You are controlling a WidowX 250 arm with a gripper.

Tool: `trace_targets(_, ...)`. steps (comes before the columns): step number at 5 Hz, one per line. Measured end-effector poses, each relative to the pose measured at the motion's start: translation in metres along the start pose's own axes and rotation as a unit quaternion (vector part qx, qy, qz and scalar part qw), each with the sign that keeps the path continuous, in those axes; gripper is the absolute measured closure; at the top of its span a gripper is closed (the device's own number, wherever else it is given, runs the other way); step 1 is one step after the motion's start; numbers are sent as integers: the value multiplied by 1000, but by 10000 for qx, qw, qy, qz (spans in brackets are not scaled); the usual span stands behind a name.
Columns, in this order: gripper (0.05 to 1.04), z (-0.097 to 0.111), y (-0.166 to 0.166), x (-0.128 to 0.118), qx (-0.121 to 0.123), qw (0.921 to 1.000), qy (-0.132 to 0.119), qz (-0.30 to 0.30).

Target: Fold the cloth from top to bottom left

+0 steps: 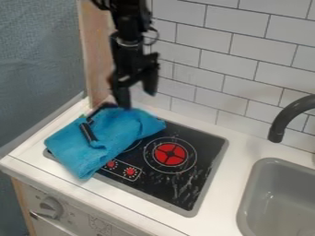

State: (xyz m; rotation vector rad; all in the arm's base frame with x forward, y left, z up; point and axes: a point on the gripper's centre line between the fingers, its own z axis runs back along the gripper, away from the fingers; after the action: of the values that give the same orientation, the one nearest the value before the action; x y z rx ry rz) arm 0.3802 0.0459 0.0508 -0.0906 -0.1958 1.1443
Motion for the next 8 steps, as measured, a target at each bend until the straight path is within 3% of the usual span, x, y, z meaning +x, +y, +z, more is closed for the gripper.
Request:
trace_targets(2, 85, -40, -21, 0, 450, 9983, -50, -380)
trace_targets(4, 144, -60, -13, 11, 951, 9948, -279, -249)
trace_targets(6, 740, -68, -11, 12, 1091, 9933, -284, -236)
trace_targets(7, 938, -68, -10, 10, 1096, 9934, -232, -246)
trace_targets(8, 1028, -67, -12, 8, 1071, 9939, -132, -212)
